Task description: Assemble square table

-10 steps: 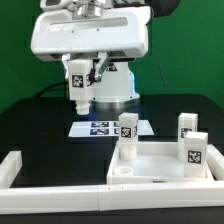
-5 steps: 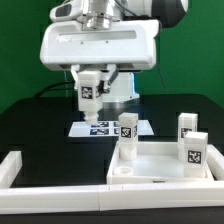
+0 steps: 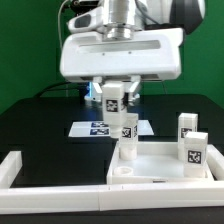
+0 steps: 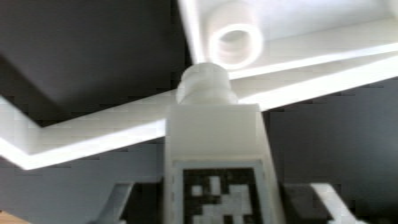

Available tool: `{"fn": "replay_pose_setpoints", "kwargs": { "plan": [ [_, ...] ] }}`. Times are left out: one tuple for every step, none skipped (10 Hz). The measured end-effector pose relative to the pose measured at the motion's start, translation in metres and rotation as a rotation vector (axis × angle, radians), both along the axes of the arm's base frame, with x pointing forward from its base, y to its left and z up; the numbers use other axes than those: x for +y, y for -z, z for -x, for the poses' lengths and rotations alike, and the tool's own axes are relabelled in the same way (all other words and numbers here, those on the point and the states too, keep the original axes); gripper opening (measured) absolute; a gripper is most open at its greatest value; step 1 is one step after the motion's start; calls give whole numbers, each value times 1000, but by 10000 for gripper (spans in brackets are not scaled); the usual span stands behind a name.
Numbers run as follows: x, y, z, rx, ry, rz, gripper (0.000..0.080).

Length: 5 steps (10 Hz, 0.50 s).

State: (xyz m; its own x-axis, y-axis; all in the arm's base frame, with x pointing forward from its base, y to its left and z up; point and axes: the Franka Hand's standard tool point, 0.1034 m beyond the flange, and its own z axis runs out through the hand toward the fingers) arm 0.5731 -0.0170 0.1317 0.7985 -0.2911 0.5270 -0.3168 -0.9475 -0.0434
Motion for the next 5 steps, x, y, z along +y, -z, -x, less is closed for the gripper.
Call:
{"fn": "replay_pose_setpoints", "kwargs": {
  "plan": [
    [-1, 1, 0, 1, 1, 1, 287],
    [0, 1, 0, 1, 0, 0, 287],
    [0, 1, 0, 2, 1, 0, 287],
    [-5, 2, 1, 6, -9, 10, 287],
    [-12, 5, 2, 12, -6, 9, 287]
  ]
}}
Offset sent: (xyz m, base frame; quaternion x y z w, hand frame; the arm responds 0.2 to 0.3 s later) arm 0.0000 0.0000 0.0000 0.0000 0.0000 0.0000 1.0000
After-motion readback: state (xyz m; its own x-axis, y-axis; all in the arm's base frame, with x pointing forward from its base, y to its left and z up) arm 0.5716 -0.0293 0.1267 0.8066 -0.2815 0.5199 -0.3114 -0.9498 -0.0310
